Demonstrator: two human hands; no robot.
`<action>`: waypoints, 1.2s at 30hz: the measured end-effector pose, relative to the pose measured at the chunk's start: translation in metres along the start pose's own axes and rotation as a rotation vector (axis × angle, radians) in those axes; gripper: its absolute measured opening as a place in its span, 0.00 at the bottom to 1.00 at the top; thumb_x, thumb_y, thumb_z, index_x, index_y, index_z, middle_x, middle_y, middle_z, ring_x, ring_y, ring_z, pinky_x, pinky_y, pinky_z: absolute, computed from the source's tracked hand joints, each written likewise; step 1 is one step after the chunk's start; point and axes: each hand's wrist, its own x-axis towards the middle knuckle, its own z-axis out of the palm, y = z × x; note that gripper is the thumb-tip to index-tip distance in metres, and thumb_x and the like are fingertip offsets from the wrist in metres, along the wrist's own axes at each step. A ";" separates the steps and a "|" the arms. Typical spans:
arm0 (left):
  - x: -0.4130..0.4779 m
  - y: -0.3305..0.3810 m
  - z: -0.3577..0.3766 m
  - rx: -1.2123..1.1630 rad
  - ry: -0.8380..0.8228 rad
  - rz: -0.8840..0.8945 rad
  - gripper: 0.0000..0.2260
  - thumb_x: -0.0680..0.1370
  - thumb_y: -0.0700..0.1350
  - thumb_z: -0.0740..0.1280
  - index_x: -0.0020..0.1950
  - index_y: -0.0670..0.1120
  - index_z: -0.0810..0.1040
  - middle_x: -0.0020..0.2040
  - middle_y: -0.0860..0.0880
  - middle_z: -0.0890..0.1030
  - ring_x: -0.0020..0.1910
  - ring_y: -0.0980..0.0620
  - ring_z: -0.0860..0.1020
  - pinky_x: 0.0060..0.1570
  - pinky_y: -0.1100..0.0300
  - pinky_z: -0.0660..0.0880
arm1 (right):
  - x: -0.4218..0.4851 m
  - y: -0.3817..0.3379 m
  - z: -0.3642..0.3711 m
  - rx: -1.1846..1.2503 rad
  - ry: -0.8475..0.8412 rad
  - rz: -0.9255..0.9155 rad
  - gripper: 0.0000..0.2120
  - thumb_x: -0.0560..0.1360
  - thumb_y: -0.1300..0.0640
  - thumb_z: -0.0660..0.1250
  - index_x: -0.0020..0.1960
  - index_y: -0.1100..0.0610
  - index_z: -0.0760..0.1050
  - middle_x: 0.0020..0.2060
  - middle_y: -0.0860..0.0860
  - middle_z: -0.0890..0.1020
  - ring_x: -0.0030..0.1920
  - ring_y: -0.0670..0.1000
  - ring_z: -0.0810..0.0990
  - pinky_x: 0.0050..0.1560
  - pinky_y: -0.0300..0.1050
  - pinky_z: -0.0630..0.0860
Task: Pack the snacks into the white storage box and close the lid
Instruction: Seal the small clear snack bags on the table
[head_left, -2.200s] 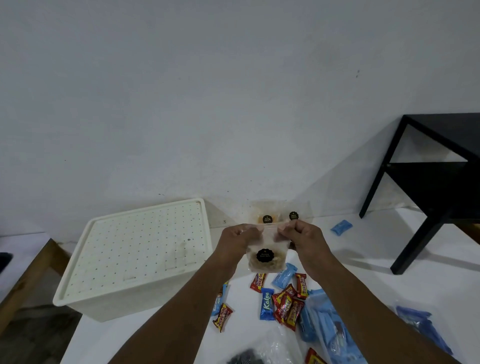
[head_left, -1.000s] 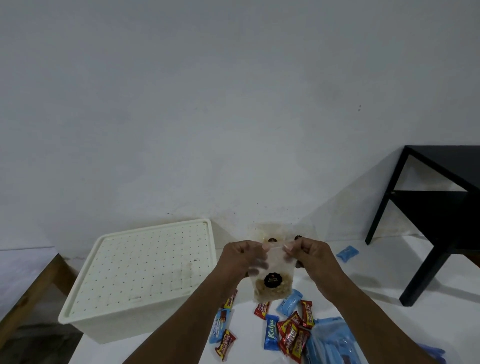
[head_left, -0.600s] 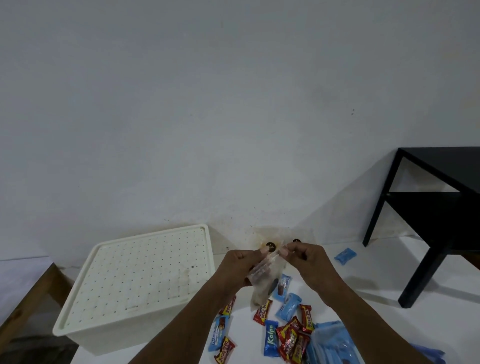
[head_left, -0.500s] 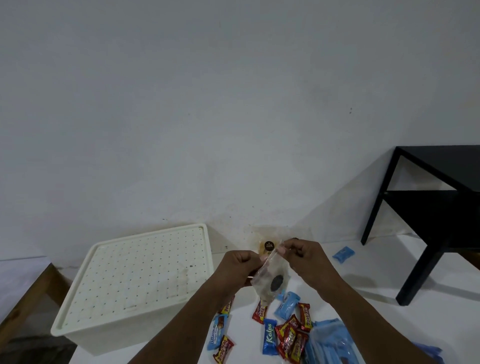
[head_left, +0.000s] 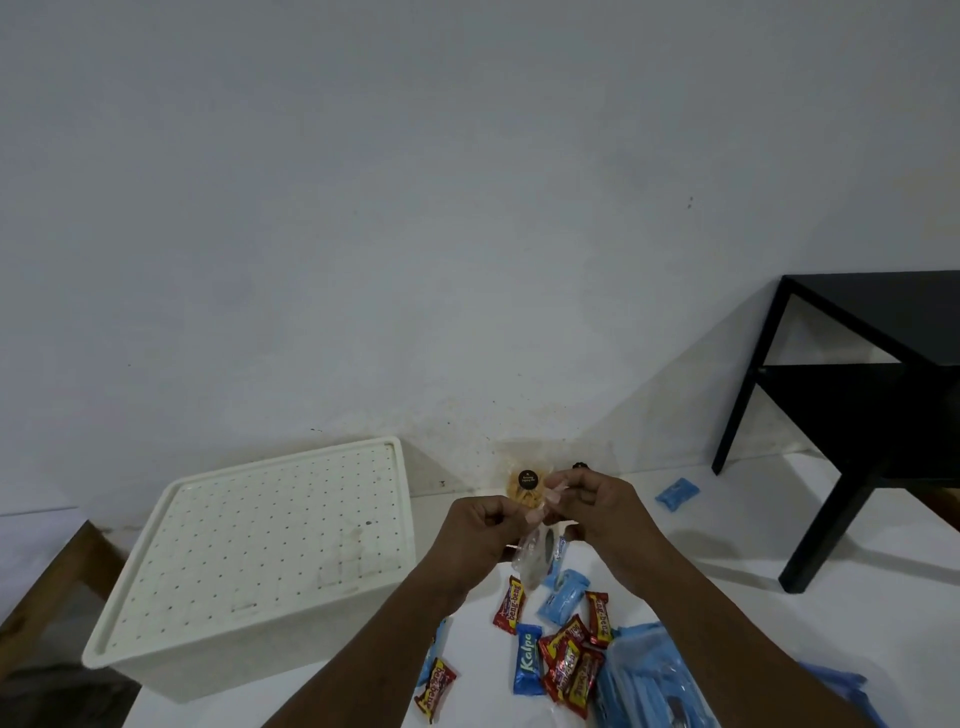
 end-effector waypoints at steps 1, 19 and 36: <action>0.001 -0.001 0.002 -0.008 0.006 -0.007 0.10 0.77 0.45 0.72 0.47 0.38 0.84 0.41 0.43 0.84 0.40 0.50 0.80 0.42 0.59 0.79 | 0.001 0.002 -0.002 0.029 -0.008 0.009 0.08 0.74 0.61 0.71 0.53 0.56 0.82 0.41 0.57 0.86 0.42 0.54 0.85 0.38 0.44 0.76; 0.045 -0.047 0.052 0.458 0.015 0.190 0.07 0.72 0.42 0.72 0.43 0.55 0.82 0.52 0.57 0.82 0.55 0.60 0.78 0.47 0.70 0.75 | 0.055 0.039 -0.057 0.364 0.331 0.236 0.11 0.77 0.70 0.61 0.55 0.64 0.79 0.41 0.62 0.81 0.39 0.55 0.80 0.47 0.50 0.79; 0.223 -0.120 0.098 0.319 0.306 -0.165 0.16 0.76 0.31 0.66 0.48 0.52 0.84 0.48 0.53 0.84 0.51 0.51 0.83 0.56 0.58 0.80 | 0.189 0.133 -0.169 -0.086 0.006 0.411 0.05 0.77 0.63 0.67 0.50 0.58 0.81 0.51 0.56 0.83 0.51 0.52 0.81 0.45 0.43 0.82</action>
